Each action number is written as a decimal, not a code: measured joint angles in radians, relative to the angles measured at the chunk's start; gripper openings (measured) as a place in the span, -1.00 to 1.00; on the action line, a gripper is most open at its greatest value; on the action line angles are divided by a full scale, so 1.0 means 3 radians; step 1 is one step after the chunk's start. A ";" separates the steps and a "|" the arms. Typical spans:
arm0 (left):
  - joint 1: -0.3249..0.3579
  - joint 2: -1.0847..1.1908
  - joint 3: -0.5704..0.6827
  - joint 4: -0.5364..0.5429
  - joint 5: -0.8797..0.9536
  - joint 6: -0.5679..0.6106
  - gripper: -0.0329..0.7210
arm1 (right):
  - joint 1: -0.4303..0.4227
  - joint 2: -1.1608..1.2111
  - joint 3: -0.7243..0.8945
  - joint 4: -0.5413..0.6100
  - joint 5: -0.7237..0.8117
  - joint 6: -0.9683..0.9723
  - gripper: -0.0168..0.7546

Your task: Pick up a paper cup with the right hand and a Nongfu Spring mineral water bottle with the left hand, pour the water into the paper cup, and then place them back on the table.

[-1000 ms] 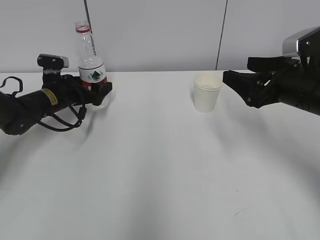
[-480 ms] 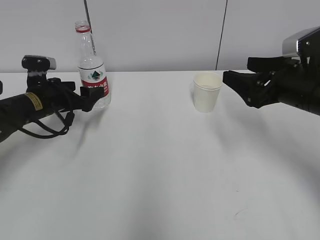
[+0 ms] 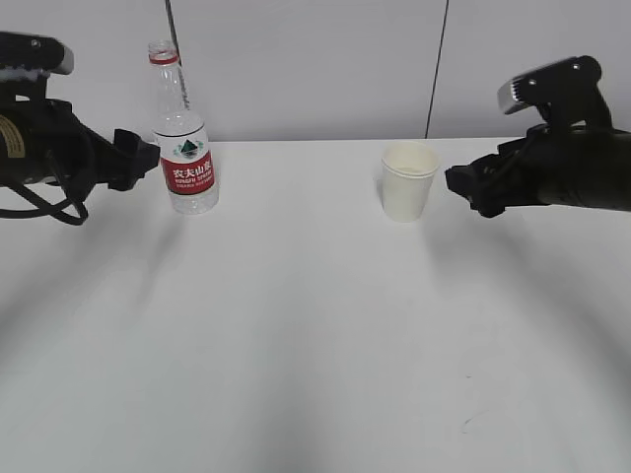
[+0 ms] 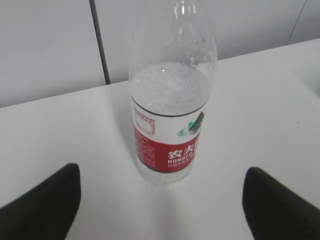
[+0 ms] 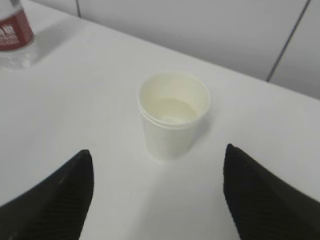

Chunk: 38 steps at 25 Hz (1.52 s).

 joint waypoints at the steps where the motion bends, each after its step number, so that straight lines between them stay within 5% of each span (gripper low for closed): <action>1: -0.0063 -0.0084 0.0000 -0.0005 0.0229 0.0000 0.65 | 0.0079 0.0000 -0.0085 0.0006 0.0319 0.0040 0.59; 7: -0.0528 -0.0509 0.0013 -0.0238 0.1491 0.0000 0.63 | 0.0643 0.0000 -0.0742 0.0352 0.2476 -0.0132 0.59; 12: -0.0880 -0.0608 -0.0259 -0.0750 0.2892 0.0306 0.55 | 0.0786 0.0000 -0.1069 0.1480 0.3332 -0.1167 0.59; 17: -0.0944 -0.0626 -0.0588 -0.1549 0.4037 0.0934 0.46 | 0.0785 0.0000 -0.1259 0.2253 0.4180 -0.1920 0.59; 26: -0.0948 -0.1115 -0.0613 -0.1852 0.4824 0.1205 0.42 | 0.0792 -0.0358 -0.1275 0.2822 0.4858 -0.2370 0.58; 38: -0.0948 -0.2482 -0.0363 -0.1831 0.5156 0.1318 0.42 | 0.0804 -0.1673 -0.1237 0.2959 0.5355 -0.2389 0.58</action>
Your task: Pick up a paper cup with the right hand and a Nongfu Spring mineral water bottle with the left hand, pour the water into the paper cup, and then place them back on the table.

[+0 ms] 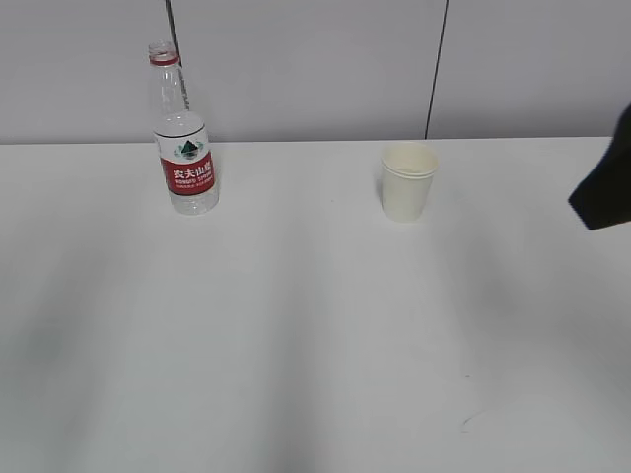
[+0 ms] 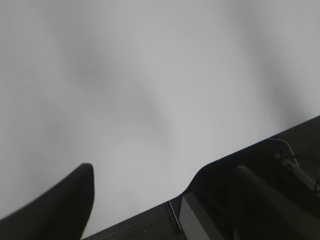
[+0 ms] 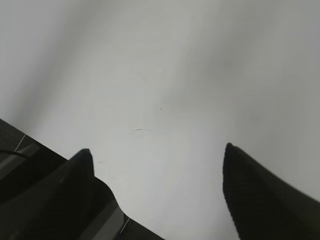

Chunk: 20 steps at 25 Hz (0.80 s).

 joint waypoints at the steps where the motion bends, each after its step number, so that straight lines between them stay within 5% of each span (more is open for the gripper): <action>1: 0.0000 -0.0143 0.0076 0.0004 0.0004 0.0003 0.42 | 0.0000 -0.0121 0.0035 0.0000 0.0008 0.0000 0.58; 9: 0.0000 -0.1242 0.0802 0.0029 -0.0097 0.0003 0.42 | 0.0002 -0.1275 0.0829 0.0000 0.0022 0.0027 0.58; 20: 0.0000 -0.2527 0.1446 0.0044 -0.0609 0.0016 0.41 | 0.0002 -0.2934 0.2262 -0.0148 -0.0658 0.0056 0.58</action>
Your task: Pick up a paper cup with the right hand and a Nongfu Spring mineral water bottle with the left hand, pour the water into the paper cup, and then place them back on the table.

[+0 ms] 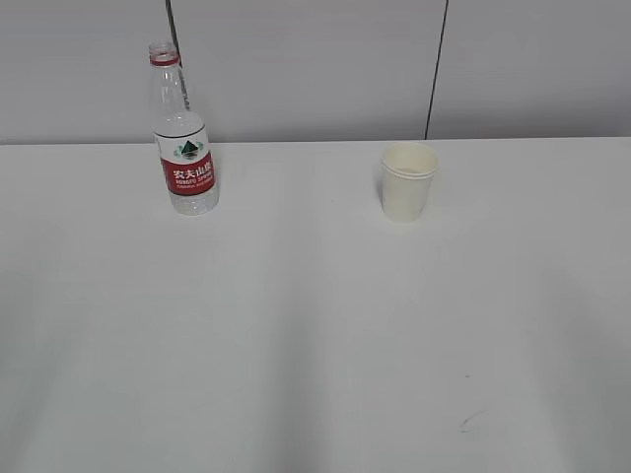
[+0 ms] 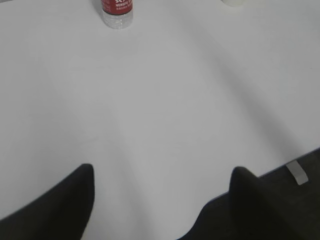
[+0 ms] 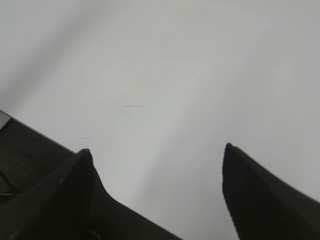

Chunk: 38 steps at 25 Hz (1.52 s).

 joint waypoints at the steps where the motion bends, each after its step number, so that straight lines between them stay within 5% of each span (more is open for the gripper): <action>1: 0.0000 -0.0072 0.0021 0.0002 0.0004 0.0000 0.41 | 0.0000 -0.0100 0.0077 -0.0032 -0.0014 0.0000 0.57; 10: 0.0000 -0.0452 0.0071 0.0024 0.0047 0.0051 0.41 | 0.0000 -0.0686 0.0270 -0.0239 -0.0019 0.0147 0.57; 32: 0.0007 -0.0521 0.0071 0.0024 0.0051 0.0051 0.35 | -0.0008 -0.0715 0.0327 -0.0266 0.0072 0.0171 0.56; 38: 0.0455 -0.0567 0.0071 0.0027 0.0051 0.0052 0.33 | -0.0430 -0.0824 0.0327 -0.0266 0.0072 0.0173 0.56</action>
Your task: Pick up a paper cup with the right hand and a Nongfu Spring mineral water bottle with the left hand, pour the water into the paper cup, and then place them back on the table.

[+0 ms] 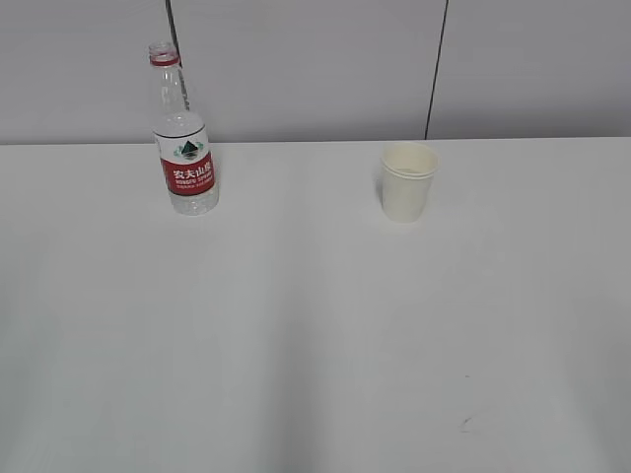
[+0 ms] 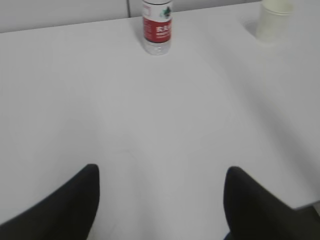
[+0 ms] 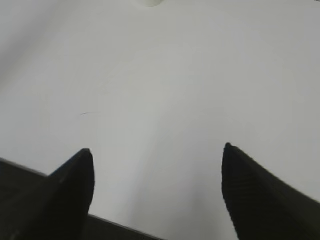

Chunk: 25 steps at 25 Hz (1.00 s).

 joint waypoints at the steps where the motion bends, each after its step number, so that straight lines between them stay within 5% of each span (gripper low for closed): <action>1: 0.0132 0.0000 0.0000 0.0000 0.0000 0.0000 0.33 | -0.0137 -0.0033 0.0000 0.0000 0.0000 0.0006 0.56; 6: 0.0686 -0.0008 0.0000 0.0000 0.0000 0.0000 0.33 | -0.0646 -0.0223 0.0000 0.0000 0.0000 0.0006 0.56; 10: 0.0924 -0.0099 0.0000 0.0000 0.0004 0.0000 0.33 | -0.0806 -0.0235 0.0000 0.0000 0.0007 0.0006 0.56; 25: 0.0986 -0.0113 0.0000 0.0010 0.0008 0.0003 0.31 | -0.0830 -0.0235 0.0000 -0.0005 0.0007 0.0011 0.56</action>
